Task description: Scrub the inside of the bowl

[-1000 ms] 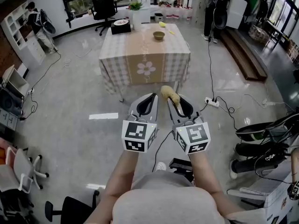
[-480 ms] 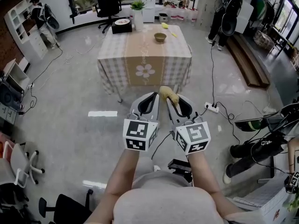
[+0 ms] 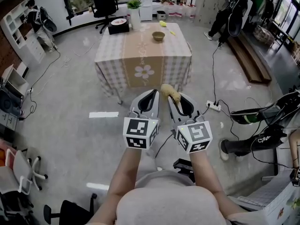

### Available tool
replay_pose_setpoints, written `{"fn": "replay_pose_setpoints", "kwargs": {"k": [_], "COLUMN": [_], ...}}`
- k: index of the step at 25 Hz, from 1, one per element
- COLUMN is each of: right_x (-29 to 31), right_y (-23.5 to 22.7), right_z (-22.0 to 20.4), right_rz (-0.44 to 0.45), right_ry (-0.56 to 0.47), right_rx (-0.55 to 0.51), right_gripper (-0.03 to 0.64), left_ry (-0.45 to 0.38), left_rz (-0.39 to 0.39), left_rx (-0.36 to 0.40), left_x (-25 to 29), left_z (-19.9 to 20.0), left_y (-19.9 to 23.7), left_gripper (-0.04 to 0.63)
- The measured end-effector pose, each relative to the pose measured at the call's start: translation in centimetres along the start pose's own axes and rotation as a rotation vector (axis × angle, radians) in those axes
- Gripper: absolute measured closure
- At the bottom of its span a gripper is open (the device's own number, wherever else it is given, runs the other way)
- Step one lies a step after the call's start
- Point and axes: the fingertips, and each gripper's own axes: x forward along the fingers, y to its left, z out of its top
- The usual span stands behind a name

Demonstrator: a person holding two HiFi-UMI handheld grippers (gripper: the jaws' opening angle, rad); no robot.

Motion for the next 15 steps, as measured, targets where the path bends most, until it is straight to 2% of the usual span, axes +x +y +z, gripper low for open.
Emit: {"fn": "replay_pose_setpoints", "kwargs": {"k": [15], "right_x": [9.4], "right_y": [-5.8], "right_z": [-0.3], "right_rz": [-0.033], "right_ry": [0.006], "right_rx": [0.011], "right_gripper": [0.514], "left_ry": [0.015], "left_rz": [-0.023], "left_rx": [-0.01], "left_x": [9.7], "left_z": [-0.1], "left_y": [6.3], "left_gripper": [0.59]}}
